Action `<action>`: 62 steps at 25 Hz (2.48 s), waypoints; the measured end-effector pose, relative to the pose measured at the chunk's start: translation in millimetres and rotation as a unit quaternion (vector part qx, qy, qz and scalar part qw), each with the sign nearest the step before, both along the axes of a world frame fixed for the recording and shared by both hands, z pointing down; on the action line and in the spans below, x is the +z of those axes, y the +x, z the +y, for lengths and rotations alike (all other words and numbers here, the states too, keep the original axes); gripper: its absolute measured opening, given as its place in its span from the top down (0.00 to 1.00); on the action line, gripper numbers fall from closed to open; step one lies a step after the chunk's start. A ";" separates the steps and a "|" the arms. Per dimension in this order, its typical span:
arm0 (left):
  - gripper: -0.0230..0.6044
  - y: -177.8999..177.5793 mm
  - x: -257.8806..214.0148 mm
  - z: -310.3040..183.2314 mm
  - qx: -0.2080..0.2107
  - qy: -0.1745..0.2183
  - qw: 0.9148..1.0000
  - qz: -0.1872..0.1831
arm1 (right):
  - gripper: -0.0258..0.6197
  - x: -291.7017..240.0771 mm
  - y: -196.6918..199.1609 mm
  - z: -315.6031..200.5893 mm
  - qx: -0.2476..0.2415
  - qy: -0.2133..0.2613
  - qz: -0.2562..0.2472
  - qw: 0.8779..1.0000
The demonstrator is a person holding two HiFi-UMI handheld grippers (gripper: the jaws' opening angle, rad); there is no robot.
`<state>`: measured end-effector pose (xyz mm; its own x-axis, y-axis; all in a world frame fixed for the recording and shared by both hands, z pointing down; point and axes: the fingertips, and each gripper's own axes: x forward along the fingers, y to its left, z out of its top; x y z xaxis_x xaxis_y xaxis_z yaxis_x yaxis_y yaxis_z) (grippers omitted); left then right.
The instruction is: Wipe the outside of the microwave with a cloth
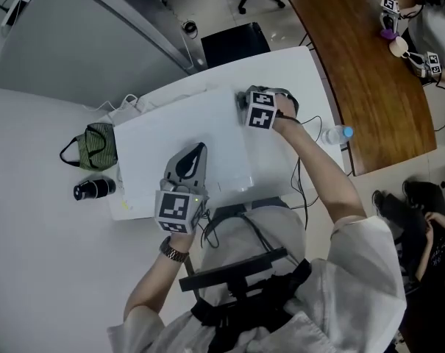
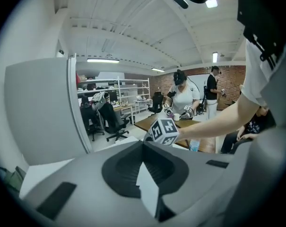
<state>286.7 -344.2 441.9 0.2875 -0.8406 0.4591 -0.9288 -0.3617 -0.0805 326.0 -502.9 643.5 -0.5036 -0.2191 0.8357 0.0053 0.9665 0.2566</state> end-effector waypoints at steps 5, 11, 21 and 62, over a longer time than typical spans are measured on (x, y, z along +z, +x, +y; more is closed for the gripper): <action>0.92 -0.9 19.7 14.0 0.023 -0.003 0.999 -0.032 | 0.93 27.0 16.0 48.3 0.000 -0.028 -0.017 0.999; 0.92 16.3 33.7 28.2 0.052 -0.006 0.998 -0.021 | 0.93 73.7 52.6 206.8 -0.128 -0.093 0.054 0.986; 0.92 9.3 37.9 57.1 0.041 -0.004 0.999 0.009 | 0.93 114.9 27.9 148.7 -0.141 -0.140 0.104 0.975; 0.92 -264.2 15.6 474.9 -0.045 0.112 0.977 0.173 | 0.93 -216.4 -175.5 575.5 0.318 0.079 -0.432 0.840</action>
